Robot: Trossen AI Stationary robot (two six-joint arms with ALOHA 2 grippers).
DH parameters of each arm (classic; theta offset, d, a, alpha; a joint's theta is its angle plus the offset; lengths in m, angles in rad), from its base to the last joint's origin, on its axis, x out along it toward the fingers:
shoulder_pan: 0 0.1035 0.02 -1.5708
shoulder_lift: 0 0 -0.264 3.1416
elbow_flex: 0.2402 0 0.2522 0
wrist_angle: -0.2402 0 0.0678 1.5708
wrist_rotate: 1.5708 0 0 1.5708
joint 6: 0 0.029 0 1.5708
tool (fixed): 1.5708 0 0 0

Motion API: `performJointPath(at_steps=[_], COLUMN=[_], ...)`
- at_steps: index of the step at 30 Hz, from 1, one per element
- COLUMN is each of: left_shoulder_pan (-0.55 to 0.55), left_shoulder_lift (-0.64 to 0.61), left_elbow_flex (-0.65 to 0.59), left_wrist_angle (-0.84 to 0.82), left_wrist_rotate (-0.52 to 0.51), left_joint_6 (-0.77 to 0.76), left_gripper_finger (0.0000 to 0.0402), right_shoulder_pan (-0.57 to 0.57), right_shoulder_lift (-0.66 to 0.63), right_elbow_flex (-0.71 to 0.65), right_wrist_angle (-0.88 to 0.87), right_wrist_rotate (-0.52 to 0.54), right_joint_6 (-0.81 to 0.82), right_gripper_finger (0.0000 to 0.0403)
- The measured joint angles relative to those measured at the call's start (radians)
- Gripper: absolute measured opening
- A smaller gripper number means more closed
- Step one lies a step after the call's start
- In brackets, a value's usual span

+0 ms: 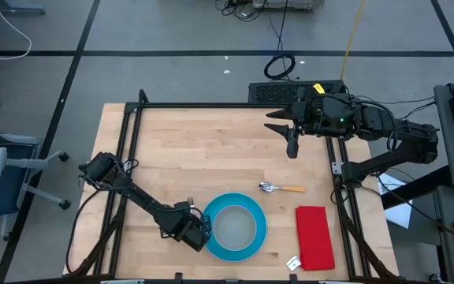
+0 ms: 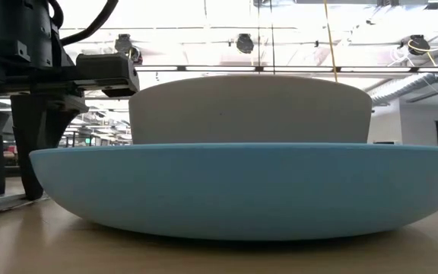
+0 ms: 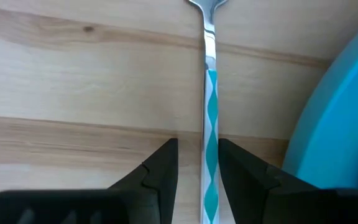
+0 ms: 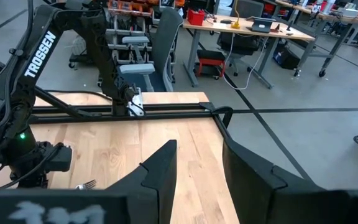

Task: Pick and place plate/cup/fork/spoon on tray
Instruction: Put the blue fork beside the blue plate

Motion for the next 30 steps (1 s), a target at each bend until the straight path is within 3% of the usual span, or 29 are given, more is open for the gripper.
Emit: performJointPath(at_steps=[30], left_shoulder_pan=[-0.002], left_shoulder_lift=[0.000], left_elbow_flex=[-0.001], left_wrist_angle=[-0.048], left_wrist_rotate=[0.038], left_joint_6=[0.015], left_gripper_finger=[0.0122], right_shoulder_pan=[0.000], right_shoulder_lift=[0.000], right_elbow_flex=[0.000], right_wrist_angle=[0.001], right_wrist_rotate=[0.000], right_joint_6=[0.000], right_gripper_finger=[0.0120])
